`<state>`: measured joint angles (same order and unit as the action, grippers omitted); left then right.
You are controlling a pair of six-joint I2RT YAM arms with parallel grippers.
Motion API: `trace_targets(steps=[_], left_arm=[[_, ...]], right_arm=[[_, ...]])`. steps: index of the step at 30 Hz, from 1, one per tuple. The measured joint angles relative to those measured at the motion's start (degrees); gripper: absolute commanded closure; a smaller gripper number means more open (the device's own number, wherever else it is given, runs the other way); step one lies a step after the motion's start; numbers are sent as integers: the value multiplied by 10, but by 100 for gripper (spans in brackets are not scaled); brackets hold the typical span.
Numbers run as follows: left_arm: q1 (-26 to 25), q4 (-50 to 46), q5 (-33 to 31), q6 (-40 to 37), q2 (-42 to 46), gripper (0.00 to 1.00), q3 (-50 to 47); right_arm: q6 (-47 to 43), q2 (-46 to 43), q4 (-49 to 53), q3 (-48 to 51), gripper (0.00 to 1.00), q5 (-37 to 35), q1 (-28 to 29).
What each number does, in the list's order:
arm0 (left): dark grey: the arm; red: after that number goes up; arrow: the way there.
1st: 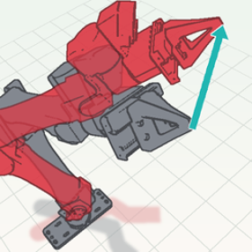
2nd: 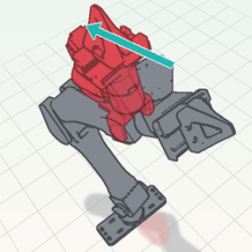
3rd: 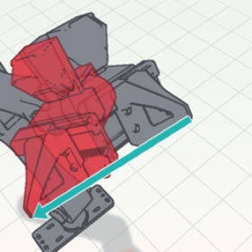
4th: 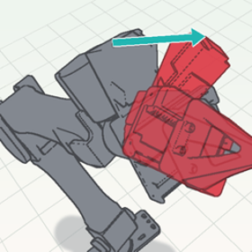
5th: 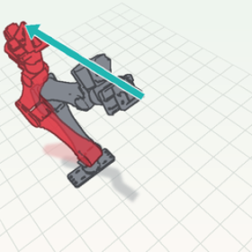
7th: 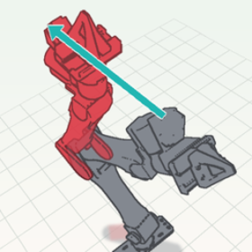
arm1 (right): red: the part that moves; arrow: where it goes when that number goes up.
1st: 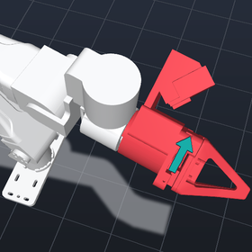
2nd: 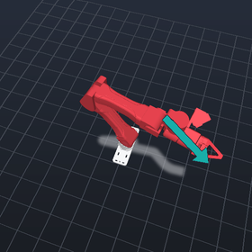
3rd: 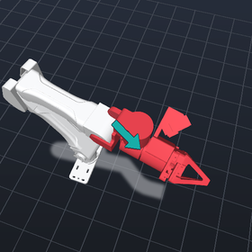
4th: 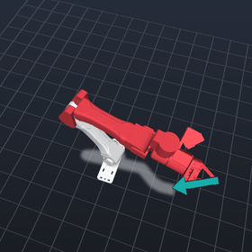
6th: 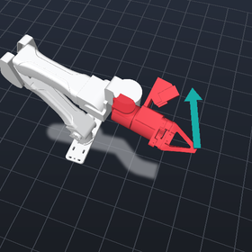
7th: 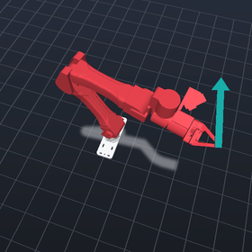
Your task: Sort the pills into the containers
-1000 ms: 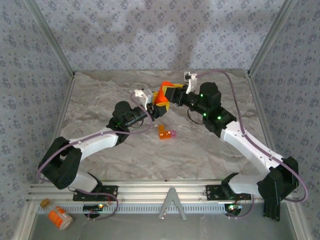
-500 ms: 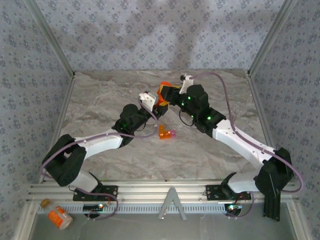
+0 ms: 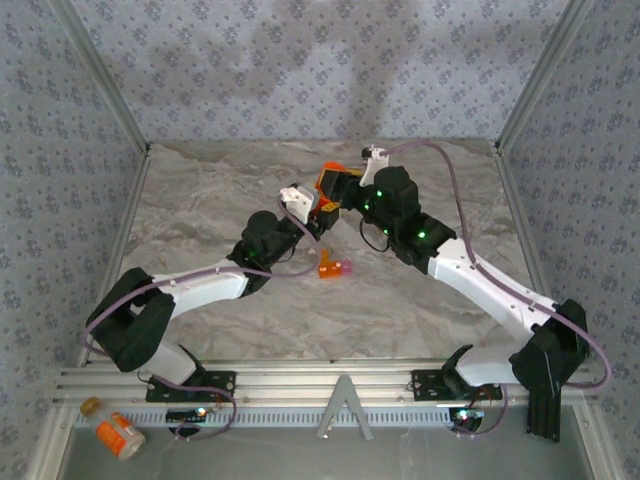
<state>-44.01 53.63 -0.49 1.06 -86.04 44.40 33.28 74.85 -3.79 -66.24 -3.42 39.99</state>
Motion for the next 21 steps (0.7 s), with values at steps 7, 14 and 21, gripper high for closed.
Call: trace_targets(steps=[7,14,21], left_arm=[[2,36,0,7,0,100,0],[9,35,14,21,1,100,0],[47,33,106,73,16,100,0]], right_arm=[[-4,-16,53,-14,14,59,-13],[-19,-80,69,-14,9,119,-38],[-44,-124,85,-30,8,219,-125]])
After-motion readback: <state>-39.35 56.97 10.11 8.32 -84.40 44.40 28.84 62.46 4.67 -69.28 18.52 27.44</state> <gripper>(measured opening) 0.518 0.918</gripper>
